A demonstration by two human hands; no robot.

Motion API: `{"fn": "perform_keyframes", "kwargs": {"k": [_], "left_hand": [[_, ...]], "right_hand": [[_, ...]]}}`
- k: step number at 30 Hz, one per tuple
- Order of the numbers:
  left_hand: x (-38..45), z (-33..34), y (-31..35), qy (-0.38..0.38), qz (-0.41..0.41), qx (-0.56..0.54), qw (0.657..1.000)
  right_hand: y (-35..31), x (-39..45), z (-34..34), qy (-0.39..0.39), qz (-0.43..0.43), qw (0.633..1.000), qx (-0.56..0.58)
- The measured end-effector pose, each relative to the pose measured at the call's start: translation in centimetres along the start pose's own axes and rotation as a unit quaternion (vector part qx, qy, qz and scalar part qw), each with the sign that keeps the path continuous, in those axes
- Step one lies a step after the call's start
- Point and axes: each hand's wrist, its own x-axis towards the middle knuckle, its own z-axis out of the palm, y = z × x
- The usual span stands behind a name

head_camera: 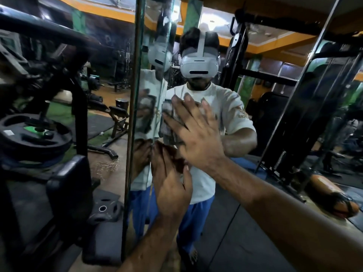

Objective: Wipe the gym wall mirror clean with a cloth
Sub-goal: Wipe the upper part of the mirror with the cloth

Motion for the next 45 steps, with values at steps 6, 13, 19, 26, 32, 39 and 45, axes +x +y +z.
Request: {"fn": "perform_keyframes", "kwargs": {"k": [6,13,19,26,32,39,45], "left_hand": [[-1.5,-0.1,-1.4,-0.014,-0.002,0.0,1.0],[-1.8,-0.5,-2.5,-0.025,0.002,0.005,1.0],[-1.4,-1.7,-1.9,-0.054,0.019,-0.025,0.998],[-1.6,-2.3,-2.5,-0.083,0.027,-0.014,0.996],[-1.2,-2.1,-2.4,-0.095,0.095,0.024,0.991],[-1.2,-2.1,-2.5,-0.109,0.089,-0.006,0.99],[-3.4,-2.7,-2.8,-0.105,0.013,-0.035,0.994]], "right_hand": [[-1.4,0.7,0.7,0.025,0.081,0.996,-0.014],[-1.4,-2.9,1.3,-0.025,-0.052,0.998,-0.005],[-1.4,-5.5,1.6,0.025,0.035,0.999,-0.009],[-1.0,-8.4,1.2,0.0,0.023,1.0,0.001],[-1.1,-11.1,2.2,0.014,0.022,0.999,-0.029],[-0.9,-8.1,0.4,0.013,0.072,0.997,-0.003],[-2.7,-6.6,1.8,0.011,0.011,1.0,-0.008]]}}
